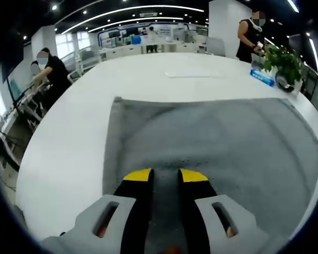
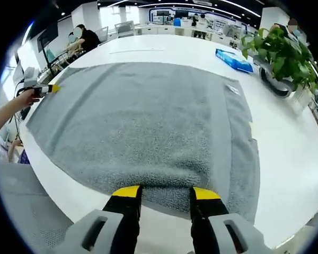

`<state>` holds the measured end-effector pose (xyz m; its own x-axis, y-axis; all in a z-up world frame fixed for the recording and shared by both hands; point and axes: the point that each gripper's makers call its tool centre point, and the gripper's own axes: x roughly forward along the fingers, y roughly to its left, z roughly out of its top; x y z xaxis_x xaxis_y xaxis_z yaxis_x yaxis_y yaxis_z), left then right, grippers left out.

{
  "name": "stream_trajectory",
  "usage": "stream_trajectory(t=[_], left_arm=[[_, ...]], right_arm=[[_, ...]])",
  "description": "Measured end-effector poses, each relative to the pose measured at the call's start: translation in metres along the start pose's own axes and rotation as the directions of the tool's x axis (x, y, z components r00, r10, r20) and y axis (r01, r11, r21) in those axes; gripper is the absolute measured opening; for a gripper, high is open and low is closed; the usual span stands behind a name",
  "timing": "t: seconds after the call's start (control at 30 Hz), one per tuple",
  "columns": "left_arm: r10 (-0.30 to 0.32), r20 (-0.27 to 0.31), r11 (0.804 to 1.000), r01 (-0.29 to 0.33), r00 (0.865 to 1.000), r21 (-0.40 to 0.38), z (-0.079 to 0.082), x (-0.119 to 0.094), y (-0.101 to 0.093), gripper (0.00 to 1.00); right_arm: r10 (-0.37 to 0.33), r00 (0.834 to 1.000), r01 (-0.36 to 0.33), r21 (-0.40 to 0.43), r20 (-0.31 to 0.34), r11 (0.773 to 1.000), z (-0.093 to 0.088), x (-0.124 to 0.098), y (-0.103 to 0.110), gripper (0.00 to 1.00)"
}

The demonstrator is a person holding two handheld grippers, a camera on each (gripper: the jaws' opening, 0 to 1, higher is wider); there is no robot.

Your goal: Open the folded towel by lifting each exposed corner and separating the folded layers until the towel lies flat within the target outline without major curled edges

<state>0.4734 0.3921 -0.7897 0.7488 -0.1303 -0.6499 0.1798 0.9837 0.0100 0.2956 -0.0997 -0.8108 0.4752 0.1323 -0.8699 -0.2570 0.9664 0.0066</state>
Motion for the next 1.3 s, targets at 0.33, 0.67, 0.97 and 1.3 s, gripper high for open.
stream_trajectory(t=[0.33,0.67,0.97,1.3], left_arm=[[-0.014,0.005,1.000,0.014,1.000,0.013,0.020,0.028,0.007,0.18],[-0.024,0.007,0.999,0.024,1.000,0.022,0.040,0.049,0.005,0.18],[-0.032,0.020,0.999,0.032,0.999,0.025,0.042,0.036,-0.005,0.17],[-0.038,0.205,0.997,0.050,0.978,-0.052,0.056,-0.059,-0.036,0.22]], right_arm=[[-0.005,1.000,0.005,0.009,0.009,1.000,0.025,0.015,-0.010,0.35],[-0.008,1.000,0.007,0.014,0.024,1.000,0.044,0.025,-0.018,0.35],[-0.020,0.997,0.018,0.034,0.068,0.999,0.045,0.025,-0.018,0.35],[0.013,0.978,-0.017,0.018,0.207,1.000,0.059,0.003,-0.013,0.53]])
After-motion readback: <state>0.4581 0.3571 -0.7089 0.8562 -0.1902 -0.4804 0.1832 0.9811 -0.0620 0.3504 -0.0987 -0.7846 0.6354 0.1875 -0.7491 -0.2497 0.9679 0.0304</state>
